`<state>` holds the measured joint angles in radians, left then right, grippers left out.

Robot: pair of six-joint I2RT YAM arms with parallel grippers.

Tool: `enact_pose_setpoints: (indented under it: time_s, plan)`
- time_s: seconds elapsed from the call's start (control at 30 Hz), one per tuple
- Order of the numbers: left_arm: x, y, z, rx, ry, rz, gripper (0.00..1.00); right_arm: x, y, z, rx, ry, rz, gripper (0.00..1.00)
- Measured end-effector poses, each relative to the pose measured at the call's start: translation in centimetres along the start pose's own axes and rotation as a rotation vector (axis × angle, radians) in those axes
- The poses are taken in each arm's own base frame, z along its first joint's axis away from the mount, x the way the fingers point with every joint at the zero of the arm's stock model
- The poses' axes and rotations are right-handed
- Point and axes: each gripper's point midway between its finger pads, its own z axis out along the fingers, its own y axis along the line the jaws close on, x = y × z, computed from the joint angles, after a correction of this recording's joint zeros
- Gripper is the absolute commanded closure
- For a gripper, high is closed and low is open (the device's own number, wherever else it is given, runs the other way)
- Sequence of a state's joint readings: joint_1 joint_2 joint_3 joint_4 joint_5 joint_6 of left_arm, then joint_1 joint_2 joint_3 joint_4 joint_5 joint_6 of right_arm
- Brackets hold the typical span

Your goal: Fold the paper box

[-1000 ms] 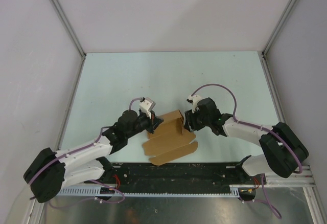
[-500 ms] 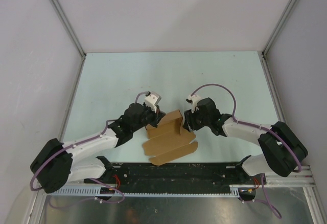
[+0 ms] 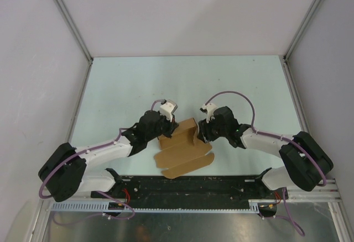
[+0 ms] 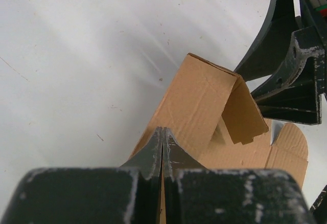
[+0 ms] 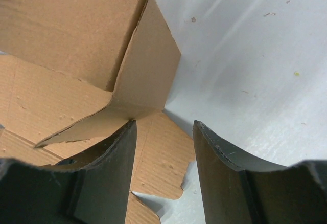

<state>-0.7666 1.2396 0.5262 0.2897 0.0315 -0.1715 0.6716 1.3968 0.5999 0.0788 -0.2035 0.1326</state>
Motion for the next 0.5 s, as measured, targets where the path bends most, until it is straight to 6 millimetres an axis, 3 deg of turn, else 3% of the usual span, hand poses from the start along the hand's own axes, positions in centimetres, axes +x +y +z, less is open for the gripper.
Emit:
enact_pose_setpoints:
  time_s: [0.5]
  plan:
    - [-0.02,-0.01,0.08,0.001,0.0,0.0,1.0,-0.09,0.76,0.34,-0.062,-0.05,-0.083,0.46]
